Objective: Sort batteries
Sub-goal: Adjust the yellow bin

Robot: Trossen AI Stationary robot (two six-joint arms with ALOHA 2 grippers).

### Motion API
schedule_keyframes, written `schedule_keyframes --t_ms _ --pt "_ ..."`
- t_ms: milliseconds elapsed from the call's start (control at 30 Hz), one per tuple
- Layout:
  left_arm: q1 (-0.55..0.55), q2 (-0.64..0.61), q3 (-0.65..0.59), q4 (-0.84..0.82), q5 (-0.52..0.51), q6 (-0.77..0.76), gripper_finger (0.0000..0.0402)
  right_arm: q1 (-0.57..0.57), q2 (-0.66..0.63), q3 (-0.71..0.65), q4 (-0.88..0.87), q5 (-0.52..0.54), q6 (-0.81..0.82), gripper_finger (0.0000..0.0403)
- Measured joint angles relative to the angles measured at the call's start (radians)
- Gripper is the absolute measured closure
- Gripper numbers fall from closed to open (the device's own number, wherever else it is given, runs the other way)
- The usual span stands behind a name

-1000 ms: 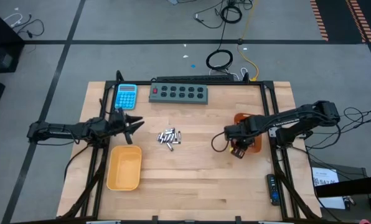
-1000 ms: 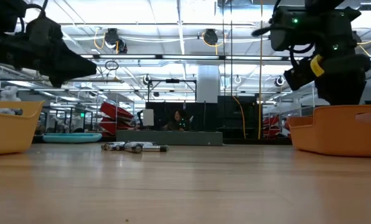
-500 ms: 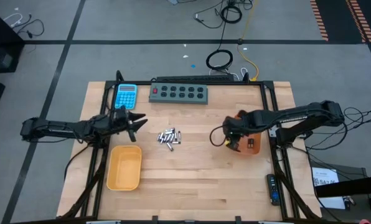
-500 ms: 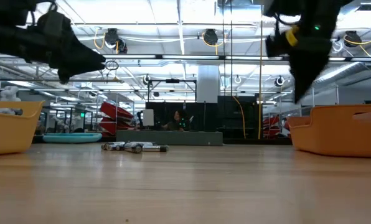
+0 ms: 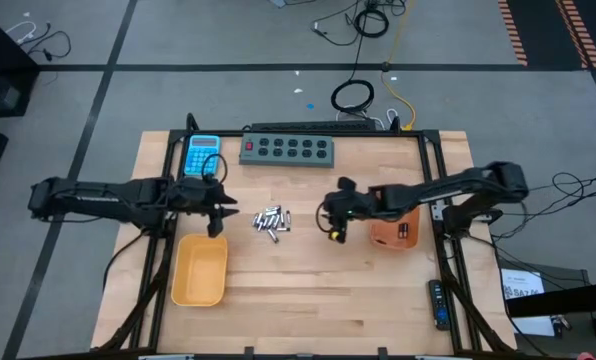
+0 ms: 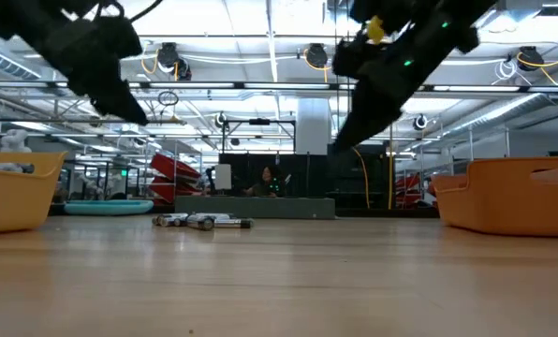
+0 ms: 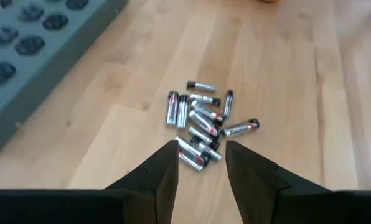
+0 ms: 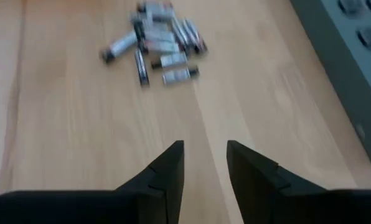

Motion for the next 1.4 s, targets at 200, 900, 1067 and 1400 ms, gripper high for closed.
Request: schedule_keyframes --t_ms 200,900,1067,1400 --pt "0.0 0.06 0.172 -0.217 0.051 -0.005 0.0242 0.0 0.174 0.0 0.333 0.023 -0.045 0.0291" --pt "-0.266 0.24 0.24 -0.494 0.092 -0.452 0.0242 -0.058 0.333 -0.123 0.903 0.184 -0.201 0.0291" --pt "-0.302 0.303 0.24 -0.492 0.062 -0.436 0.0242 -0.077 0.331 -0.131 0.898 0.167 -0.202 0.0291" --pt "-0.303 0.494 0.24 -0.576 0.028 -0.343 0.0242 -0.083 0.331 -0.131 0.889 0.126 -0.201 0.0291"
